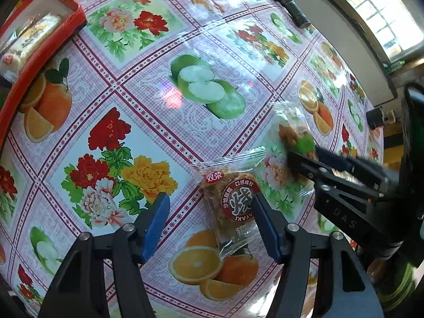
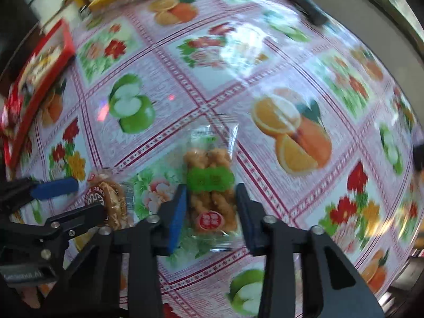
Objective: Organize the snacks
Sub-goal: 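Grasp a round-labelled snack packet with the left gripper while the right grasps a green-labelled packet, then carry both packets over the red-rimmed tray with both grippers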
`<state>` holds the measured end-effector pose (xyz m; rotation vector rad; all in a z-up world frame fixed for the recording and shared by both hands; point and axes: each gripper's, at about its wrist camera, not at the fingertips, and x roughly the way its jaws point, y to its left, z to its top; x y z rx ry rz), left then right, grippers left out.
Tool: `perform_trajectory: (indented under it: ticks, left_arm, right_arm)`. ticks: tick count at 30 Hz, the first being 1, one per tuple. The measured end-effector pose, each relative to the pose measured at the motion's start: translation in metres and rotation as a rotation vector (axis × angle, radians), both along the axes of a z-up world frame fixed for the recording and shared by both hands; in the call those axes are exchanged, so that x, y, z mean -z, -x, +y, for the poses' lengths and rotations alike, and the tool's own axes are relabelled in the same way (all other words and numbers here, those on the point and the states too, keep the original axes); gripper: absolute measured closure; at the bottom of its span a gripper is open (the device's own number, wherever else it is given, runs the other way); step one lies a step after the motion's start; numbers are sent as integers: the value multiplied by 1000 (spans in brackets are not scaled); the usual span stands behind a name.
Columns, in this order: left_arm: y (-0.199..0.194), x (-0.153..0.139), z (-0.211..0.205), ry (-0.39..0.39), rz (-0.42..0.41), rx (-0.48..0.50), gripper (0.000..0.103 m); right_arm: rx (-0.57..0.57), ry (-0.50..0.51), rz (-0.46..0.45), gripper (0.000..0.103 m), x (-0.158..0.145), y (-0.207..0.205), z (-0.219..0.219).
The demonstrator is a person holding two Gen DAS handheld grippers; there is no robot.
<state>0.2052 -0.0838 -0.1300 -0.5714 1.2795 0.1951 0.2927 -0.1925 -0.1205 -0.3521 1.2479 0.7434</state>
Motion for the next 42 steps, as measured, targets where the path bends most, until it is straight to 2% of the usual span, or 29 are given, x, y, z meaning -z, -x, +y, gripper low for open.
perform_trajectory:
  ticks: [4, 6, 11, 13, 15, 18, 20, 25, 30, 33, 42]
  left_arm:
    - [-4, -8, -5, -7, -26, 6, 40]
    - [-5, -10, -8, -6, -31, 7, 40]
    - [-15, 5, -23, -10, 5, 14, 39]
    - [-19, 3, -33, -83, -5, 55, 40]
    - [-21, 2, -39, -156, 1, 102, 60]
    - [-18, 1, -38, -158, -2, 145, 64]
    - [-11, 0, -34, -180, 7, 181, 65]
    - [13, -7, -17, -311, 41, 248, 66]
    - [39, -32, 20, -404, 12, 267, 66]
    - [51, -48, 43, -434, -11, 277, 66]
    - [69, -77, 118, -464, -32, 260, 66]
  right_arm:
    - [117, -44, 37, 67, 1, 6, -26]
    - [214, -92, 74, 67, 1, 12, -47]
    - [415, -212, 103, 67, -8, 37, -94]
    - [478, -251, 119, 67, -13, 45, -107]
    - [509, -268, 120, 67, -17, 55, -110]
    - [559, -311, 137, 67, -25, 78, -116]
    - [580, -327, 139, 67, -31, 90, -103]
    - [597, -416, 174, 67, -41, 116, -83]
    - [615, -493, 187, 67, -55, 134, -58]
    - [625, -547, 204, 67, -65, 140, -40]
    - [598, -591, 211, 67, -87, 143, 35]
